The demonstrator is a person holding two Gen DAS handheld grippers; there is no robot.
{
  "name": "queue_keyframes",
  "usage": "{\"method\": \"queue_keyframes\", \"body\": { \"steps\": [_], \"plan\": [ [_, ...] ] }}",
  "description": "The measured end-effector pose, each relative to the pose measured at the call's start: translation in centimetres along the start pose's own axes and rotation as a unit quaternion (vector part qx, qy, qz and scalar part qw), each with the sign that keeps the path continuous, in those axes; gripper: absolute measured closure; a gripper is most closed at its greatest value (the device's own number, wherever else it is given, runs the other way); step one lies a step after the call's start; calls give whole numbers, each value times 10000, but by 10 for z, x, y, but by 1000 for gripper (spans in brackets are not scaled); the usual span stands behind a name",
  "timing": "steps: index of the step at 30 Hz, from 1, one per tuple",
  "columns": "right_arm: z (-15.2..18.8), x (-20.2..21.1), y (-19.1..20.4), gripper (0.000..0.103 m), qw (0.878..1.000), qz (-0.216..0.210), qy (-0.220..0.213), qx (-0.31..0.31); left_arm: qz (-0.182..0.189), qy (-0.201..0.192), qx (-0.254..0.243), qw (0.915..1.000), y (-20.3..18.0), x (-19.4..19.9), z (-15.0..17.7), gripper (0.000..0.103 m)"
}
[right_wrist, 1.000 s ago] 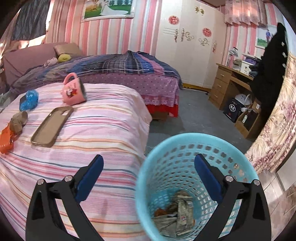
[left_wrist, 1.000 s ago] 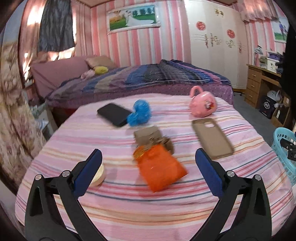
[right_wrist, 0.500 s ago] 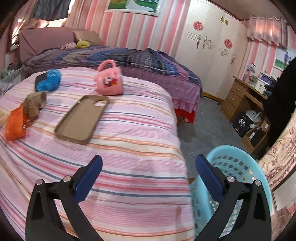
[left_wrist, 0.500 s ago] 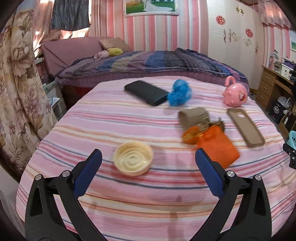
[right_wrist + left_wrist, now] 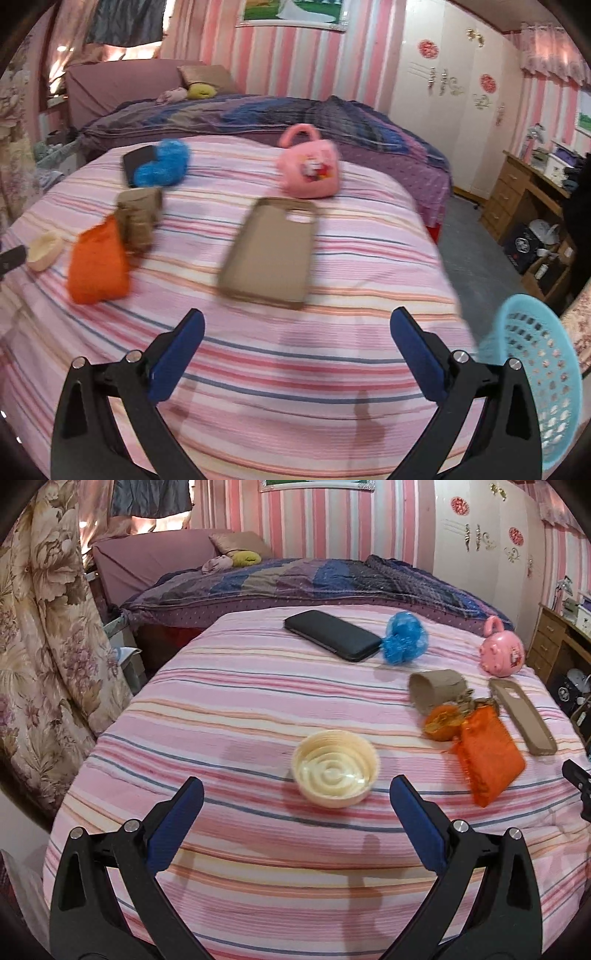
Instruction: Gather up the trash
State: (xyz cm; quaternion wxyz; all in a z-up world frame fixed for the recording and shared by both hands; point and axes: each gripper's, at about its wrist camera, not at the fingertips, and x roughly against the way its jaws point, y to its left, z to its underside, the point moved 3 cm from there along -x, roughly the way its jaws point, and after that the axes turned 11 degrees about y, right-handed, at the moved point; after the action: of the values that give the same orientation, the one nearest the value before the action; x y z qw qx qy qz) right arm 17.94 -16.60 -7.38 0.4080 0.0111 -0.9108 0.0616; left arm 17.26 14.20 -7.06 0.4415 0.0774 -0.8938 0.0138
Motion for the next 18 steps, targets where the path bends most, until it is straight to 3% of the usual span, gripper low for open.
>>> {"method": "queue_keyframes", "body": {
  "steps": [5,11,18],
  "plan": [
    [-5,1,28,5,9985,-554,-32,41,123,64,152,9998,17,-2,0,6],
    [-6,1,71,5,9944,-1018,72,255,-23,68,161,9998,30,-3,4,6],
    [-11,-12,115,6,9920,-962,318,753,-21,87,261,9996,37,-3,6,6]
  ]
}}
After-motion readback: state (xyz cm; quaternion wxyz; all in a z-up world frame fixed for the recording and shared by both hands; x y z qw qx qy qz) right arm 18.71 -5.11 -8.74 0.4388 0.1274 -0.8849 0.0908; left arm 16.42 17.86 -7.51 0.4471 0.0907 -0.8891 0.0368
